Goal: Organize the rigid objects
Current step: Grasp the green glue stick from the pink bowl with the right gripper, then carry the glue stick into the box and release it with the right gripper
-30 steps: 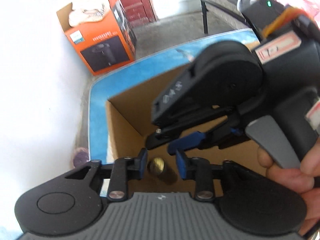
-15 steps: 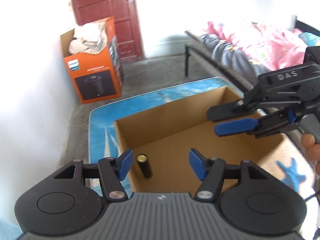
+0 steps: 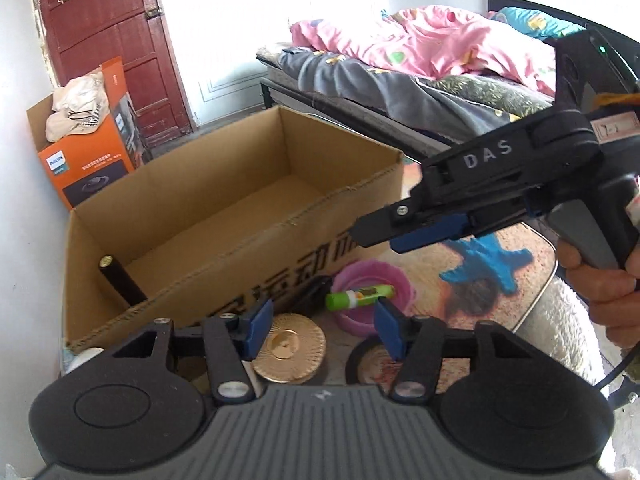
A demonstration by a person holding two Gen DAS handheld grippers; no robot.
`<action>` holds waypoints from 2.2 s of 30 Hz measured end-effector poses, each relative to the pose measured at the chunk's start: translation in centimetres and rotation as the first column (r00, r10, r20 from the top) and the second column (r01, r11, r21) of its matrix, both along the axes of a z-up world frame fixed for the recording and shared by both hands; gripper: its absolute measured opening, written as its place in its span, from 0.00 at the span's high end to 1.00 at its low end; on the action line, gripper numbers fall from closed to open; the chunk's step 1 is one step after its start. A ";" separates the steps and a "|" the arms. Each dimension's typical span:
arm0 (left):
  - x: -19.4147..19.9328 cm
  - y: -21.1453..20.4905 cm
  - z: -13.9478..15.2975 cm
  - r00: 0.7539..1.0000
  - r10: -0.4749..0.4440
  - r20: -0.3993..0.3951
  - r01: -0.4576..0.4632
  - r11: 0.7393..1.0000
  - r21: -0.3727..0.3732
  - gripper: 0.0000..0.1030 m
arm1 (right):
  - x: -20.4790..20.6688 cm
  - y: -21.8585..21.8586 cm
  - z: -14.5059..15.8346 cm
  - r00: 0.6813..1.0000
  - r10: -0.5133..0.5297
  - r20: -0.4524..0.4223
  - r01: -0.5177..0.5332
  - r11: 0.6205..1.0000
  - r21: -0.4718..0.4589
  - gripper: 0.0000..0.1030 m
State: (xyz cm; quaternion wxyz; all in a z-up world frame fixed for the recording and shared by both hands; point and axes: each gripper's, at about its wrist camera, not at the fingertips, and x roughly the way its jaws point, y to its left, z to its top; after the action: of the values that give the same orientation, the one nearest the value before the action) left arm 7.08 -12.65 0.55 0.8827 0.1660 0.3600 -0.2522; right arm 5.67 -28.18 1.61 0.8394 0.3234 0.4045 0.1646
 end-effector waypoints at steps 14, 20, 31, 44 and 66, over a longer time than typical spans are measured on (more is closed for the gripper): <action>1.2 -3.6 -4.5 0.998 -0.028 -0.059 0.031 0.998 0.054 0.75 | 3.0 3.2 -0.6 0.840 0.541 0.034 -0.474 0.764 -0.437 0.79; 1.4 -3.8 -5.0 0.996 -0.031 -0.082 0.037 0.997 0.075 0.75 | 5.5 3.8 -1.8 0.742 0.669 -0.039 -0.616 0.658 -0.432 0.78; 1.2 -3.7 -5.0 0.996 -0.044 -0.079 0.049 0.997 0.060 0.72 | 6.5 2.6 -3.4 0.794 0.605 -0.053 -0.590 0.747 -0.307 0.86; 1.7 -2.6 -3.7 0.994 -0.008 -0.109 0.006 1.000 -0.017 0.57 | 0.8 -1.7 -3.3 0.973 0.216 0.083 -0.221 0.973 0.063 0.86; 1.4 5.4 3.4 0.980 0.188 0.060 -0.179 0.975 -0.130 0.84 | 3.5 8.1 10.2 0.917 0.316 0.243 -0.302 0.949 -0.094 0.86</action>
State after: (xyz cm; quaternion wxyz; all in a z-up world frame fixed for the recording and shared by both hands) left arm 8.47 -7.22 3.92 0.9232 0.0856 0.3255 -0.1856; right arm 9.20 -20.10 11.85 0.8564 0.2084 0.3437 0.3241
